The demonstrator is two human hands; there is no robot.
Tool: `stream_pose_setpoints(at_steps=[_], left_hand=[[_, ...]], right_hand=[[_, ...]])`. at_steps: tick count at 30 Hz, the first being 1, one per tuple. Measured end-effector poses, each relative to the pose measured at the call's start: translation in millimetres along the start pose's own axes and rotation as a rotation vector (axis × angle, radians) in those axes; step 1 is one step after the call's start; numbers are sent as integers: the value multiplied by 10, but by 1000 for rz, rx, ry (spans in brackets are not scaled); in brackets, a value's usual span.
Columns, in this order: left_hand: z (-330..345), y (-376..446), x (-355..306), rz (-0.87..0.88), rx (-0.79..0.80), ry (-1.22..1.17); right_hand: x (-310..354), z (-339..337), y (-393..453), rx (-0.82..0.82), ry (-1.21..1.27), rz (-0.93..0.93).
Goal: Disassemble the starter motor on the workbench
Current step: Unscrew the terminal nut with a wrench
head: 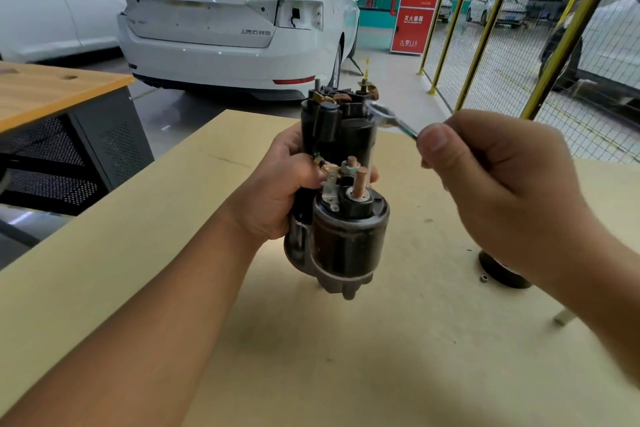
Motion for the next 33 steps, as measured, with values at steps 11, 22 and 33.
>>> stream_pose_setpoints(at_steps=[11,22,33], left_hand=[[14,12,-34,-25,-113,139],[-9,-2,-2,-26,-135,106],[112,12,-43,4,1,101]], right_hand=[[336,-197,20,252,-291,124],[244,-84,-29,384,-123,214],[-23,43,144,475,-249,-138]])
Point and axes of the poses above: each hand's wrist, its own y-axis towards the middle knuckle, its own z-axis out of the palm, x = y × z, the point moved 3 cm from there along y, towards the middle knuckle, and after that the axes turned 8 degrees about y, right-handed, at the moved point
